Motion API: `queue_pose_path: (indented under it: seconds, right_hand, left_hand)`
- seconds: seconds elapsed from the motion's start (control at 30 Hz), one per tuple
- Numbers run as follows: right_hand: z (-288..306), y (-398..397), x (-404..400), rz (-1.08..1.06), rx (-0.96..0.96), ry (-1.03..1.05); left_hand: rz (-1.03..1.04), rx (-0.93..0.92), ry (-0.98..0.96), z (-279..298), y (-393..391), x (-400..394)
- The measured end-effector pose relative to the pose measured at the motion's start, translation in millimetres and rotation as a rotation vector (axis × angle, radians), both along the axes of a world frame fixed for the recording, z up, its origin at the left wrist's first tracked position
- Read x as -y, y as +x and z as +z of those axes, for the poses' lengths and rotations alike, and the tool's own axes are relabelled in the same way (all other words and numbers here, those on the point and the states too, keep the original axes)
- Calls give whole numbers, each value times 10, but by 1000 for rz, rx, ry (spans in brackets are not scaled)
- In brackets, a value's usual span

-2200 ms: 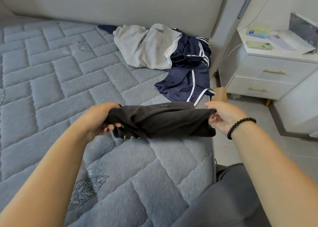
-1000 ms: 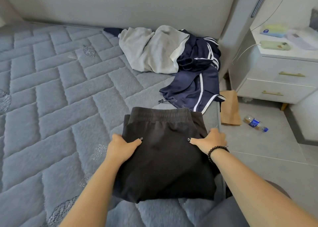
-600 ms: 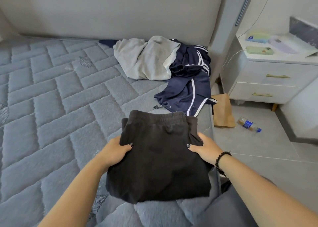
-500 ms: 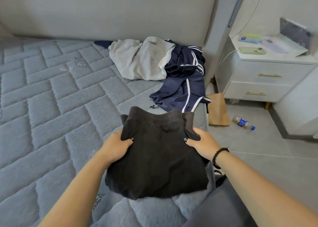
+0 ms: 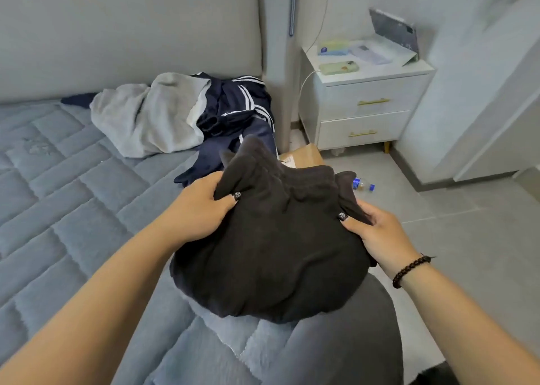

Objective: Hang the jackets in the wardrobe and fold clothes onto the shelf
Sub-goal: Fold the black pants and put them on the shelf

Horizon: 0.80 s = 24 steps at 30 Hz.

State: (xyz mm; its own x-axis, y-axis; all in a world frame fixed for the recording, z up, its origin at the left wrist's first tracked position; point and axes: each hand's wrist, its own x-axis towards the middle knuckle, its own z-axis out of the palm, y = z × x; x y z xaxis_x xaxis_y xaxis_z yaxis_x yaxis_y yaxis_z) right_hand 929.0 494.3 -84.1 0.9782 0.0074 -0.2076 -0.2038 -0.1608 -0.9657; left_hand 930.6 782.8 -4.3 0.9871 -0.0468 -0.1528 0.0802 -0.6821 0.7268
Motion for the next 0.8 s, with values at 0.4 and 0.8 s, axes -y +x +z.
queue_pose_path:
  seconds: [0.4, 0.8]
  right_hand:
    - [383, 790, 1951, -210, 9, -49]
    - [3069, -189, 3825, -518, -9, -218]
  left_hand:
    - [-242, 76, 237, 496, 1434, 2186]
    - [-585, 39, 76, 2822, 1285, 4376]
